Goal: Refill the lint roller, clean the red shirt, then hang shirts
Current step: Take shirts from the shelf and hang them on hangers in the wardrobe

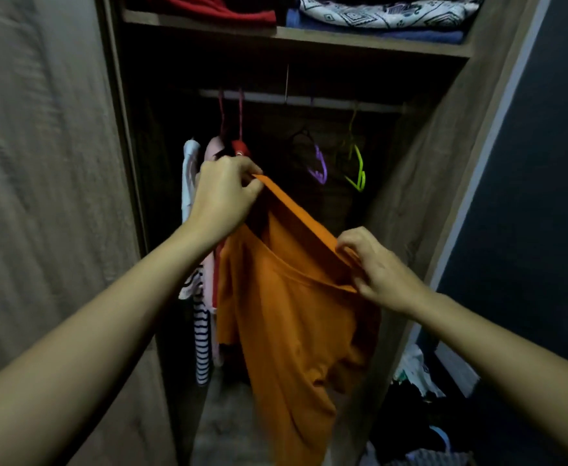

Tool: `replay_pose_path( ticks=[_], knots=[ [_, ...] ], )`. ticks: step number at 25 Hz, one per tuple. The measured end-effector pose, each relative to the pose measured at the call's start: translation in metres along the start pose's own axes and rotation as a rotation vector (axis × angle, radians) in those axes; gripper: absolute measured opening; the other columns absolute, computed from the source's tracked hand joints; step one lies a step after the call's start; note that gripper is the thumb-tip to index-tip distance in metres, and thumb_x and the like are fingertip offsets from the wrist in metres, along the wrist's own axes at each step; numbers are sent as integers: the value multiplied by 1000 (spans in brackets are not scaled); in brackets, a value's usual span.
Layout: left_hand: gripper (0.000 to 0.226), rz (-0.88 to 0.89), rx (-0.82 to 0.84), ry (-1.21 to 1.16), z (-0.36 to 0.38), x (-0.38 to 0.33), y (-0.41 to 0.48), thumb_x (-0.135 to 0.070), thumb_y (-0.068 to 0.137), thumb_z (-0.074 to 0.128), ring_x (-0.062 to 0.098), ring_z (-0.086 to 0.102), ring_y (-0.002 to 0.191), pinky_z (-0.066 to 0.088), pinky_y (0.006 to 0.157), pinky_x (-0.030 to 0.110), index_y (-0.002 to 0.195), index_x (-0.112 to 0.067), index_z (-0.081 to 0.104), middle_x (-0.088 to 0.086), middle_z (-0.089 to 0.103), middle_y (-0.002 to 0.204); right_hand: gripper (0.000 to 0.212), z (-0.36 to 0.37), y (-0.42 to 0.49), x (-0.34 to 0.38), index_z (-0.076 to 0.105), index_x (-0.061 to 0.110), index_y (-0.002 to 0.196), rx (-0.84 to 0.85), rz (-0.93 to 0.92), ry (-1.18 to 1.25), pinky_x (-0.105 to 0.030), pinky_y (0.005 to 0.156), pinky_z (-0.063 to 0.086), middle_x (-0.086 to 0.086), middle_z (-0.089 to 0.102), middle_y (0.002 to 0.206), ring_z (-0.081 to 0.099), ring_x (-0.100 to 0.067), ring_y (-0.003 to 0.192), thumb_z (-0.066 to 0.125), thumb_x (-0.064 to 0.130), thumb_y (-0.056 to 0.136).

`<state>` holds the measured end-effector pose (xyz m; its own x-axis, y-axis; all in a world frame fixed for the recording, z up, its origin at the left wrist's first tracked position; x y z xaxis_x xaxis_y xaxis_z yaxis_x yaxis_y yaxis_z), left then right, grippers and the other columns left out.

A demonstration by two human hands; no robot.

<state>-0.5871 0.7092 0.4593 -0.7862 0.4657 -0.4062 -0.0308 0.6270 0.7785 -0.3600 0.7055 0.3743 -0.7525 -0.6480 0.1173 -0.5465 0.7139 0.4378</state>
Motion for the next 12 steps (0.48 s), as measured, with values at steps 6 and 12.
replay_pose_path(
  ticks=[6, 12],
  knots=[
    [22, -36, 73, 377, -2, 1, -19, -7, 87, 50, 42, 58, 96, 41, 72, 40, 105, -2, 61, 23, 66, 98, 36, -85, 17, -20, 70, 16, 104, -146, 19, -209, -42, 83, 52, -11, 66, 106, 64, -33, 99, 57, -5, 77],
    [16, -79, 403, 583, 26, -6, -27, 3, 83, 49, 46, 54, 97, 36, 67, 43, 97, 6, 55, 28, 58, 101, 50, -67, 5, -36, 54, 40, 126, 252, 389, -334, -35, 79, 45, -3, 54, 129, 53, -27, 116, 56, 13, 84]
  ],
)
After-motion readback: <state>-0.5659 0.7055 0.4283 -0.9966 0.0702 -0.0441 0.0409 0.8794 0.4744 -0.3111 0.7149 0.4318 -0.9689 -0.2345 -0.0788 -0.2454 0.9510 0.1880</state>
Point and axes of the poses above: each hand's wrist, its own y-axis towards the middle knuckle, its own z-axis out of the palm, x = y × z, the point moved 4 cm from there along y, towards the middle knuckle
